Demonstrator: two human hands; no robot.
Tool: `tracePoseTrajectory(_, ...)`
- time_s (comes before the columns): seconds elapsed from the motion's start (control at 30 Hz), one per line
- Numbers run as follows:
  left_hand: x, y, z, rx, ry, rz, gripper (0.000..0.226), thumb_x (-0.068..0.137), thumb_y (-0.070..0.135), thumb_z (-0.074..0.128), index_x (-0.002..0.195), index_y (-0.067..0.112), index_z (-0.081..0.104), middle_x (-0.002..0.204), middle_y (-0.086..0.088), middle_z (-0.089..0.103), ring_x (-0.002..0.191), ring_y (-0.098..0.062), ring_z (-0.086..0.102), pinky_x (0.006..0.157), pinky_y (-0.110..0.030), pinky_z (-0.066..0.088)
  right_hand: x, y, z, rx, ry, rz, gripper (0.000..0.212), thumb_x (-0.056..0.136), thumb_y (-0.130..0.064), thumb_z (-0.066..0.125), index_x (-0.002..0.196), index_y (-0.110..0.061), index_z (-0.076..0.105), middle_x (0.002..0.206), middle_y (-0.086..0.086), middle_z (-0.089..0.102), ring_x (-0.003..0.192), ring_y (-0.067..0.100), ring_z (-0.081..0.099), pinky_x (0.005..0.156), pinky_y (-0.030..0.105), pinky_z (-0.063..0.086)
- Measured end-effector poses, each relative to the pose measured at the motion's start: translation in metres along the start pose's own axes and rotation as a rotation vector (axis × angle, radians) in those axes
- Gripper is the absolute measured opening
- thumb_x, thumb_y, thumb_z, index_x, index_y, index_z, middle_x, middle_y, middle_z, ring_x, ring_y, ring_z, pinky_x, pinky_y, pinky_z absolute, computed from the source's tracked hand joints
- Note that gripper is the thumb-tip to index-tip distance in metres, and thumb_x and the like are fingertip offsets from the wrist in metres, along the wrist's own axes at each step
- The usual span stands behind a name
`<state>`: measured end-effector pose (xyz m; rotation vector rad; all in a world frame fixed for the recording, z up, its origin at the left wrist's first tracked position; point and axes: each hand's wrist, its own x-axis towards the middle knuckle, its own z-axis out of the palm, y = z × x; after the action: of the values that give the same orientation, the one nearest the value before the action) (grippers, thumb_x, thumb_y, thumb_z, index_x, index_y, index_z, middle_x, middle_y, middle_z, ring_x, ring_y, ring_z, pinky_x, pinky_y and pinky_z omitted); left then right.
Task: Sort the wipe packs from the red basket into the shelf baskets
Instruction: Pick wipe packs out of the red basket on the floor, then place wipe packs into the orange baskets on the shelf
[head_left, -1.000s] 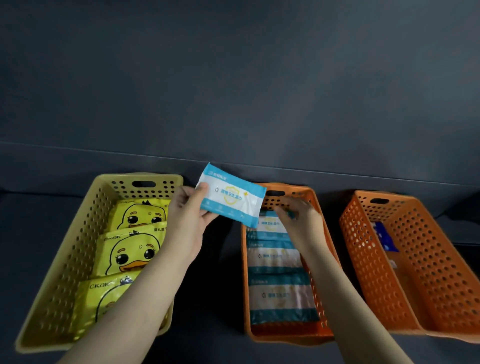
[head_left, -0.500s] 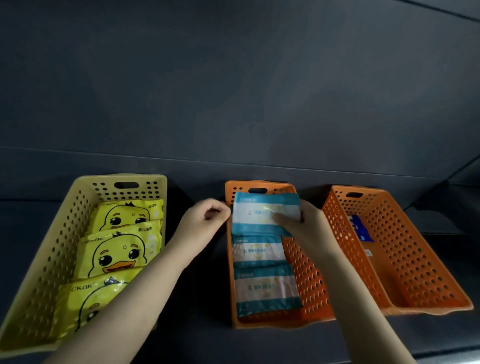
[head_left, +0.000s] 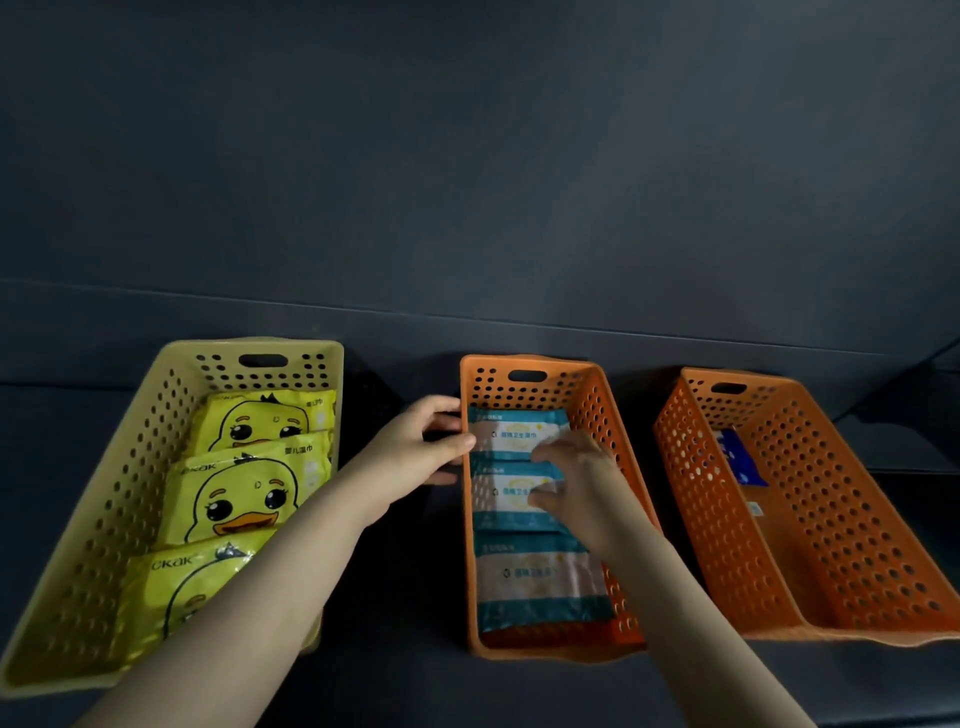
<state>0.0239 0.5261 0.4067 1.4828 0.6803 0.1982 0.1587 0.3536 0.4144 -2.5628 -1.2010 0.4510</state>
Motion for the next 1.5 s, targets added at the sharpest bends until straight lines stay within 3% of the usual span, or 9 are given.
tracePoseTrajectory(0.3,-0.005,0.001,0.0,0.106,0.0,-0.008,0.036,0.093,0.023,0.064,0.126,0.032,0.052,0.118,0.006,0.059,0.099,-0.007,0.067,0.083,-0.033,0.059,0.01,0.006,0.011,0.059,0.0,-0.001,0.041,0.084,-0.018,0.072,0.124,-0.02,0.063,0.133,-0.002,0.052,0.12,0.013,0.052,0.097,0.015,0.031)
tracePoseTrajectory(0.43,-0.015,0.004,0.003,0.453,0.127,0.063,0.031,0.092,0.044,0.06,0.121,0.033,0.055,0.124,0.012,0.059,0.104,-0.005,0.058,0.084,-0.023,0.048,0.004,-0.001,0.0,0.106,0.025,-0.001,0.045,0.086,-0.022,0.072,0.129,-0.017,0.058,0.135,0.004,0.053,0.119,0.02,0.055,0.101,0.026,0.042)
tracePoseTrajectory(0.6,-0.054,0.014,0.011,0.705,0.347,0.214,0.048,0.092,0.031,0.064,0.136,0.018,0.051,0.136,-0.004,0.053,0.114,-0.02,0.058,0.097,-0.031,0.046,-0.037,-0.011,-0.03,0.109,0.267,-0.113,0.055,0.086,-0.026,0.072,0.136,-0.011,0.052,0.135,0.007,0.056,0.122,0.022,0.054,0.101,0.029,0.042)
tracePoseTrajectory(0.73,-0.123,0.005,0.021,0.725,0.346,0.368,0.044,0.092,0.026,0.063,0.135,0.021,0.051,0.132,0.001,0.055,0.108,-0.011,0.058,0.086,-0.023,0.043,-0.11,-0.011,-0.032,0.168,0.452,-0.146,0.053,0.086,-0.022,0.072,0.135,-0.013,0.053,0.133,0.006,0.059,0.123,0.024,0.053,0.099,0.025,0.037)
tracePoseTrajectory(0.87,-0.212,-0.034,0.039,0.627,0.282,0.475,0.041,0.093,0.024,0.062,0.133,0.025,0.053,0.127,0.009,0.056,0.104,-0.003,0.054,0.088,-0.023,0.046,-0.219,-0.004,0.006,0.28,0.548,-0.044,0.049,0.086,-0.019,0.072,0.132,-0.01,0.056,0.125,0.01,0.062,0.103,0.026,0.06,0.087,0.024,0.039)
tracePoseTrajectory(1.13,-0.365,-0.166,0.086,0.533,0.07,0.332,0.037,0.092,0.026,0.063,0.128,0.031,0.056,0.12,0.021,0.055,0.108,0.005,0.054,0.087,-0.011,0.044,-0.422,0.025,0.111,0.398,0.375,0.288,0.046,0.087,-0.016,0.072,0.13,-0.013,0.058,0.124,0.003,0.064,0.114,0.022,0.059,0.093,0.027,0.044)
tracePoseTrajectory(1.2,-0.391,-0.196,0.098,0.513,0.027,0.269,0.036,0.092,0.026,0.064,0.127,0.03,0.057,0.12,0.02,0.057,0.108,0.004,0.056,0.091,-0.017,0.046,-0.457,0.036,0.129,0.428,0.359,0.37,0.045,0.086,-0.016,0.072,0.129,-0.014,0.057,0.123,0.004,0.064,0.112,0.022,0.059,0.091,0.03,0.047)
tracePoseTrajectory(1.33,-0.422,-0.24,0.13,0.473,-0.035,0.127,0.034,0.093,0.028,0.062,0.124,0.037,0.054,0.12,0.025,0.056,0.11,0.002,0.056,0.089,-0.021,0.047,-0.504,0.066,0.154,0.446,0.33,0.478,0.046,0.085,-0.009,0.071,0.129,-0.007,0.057,0.124,0.013,0.064,0.111,0.029,0.06,0.091,0.043,0.051)
tracePoseTrajectory(1.5,-0.423,-0.271,0.192,0.458,-0.098,0.017,0.036,0.093,0.028,0.062,0.128,0.031,0.054,0.123,0.017,0.057,0.108,0.002,0.055,0.083,-0.008,0.042,-0.525,0.129,0.161,0.481,0.292,0.555,0.046,0.086,-0.009,0.071,0.129,-0.008,0.056,0.123,0.013,0.063,0.113,0.03,0.058,0.09,0.045,0.05)
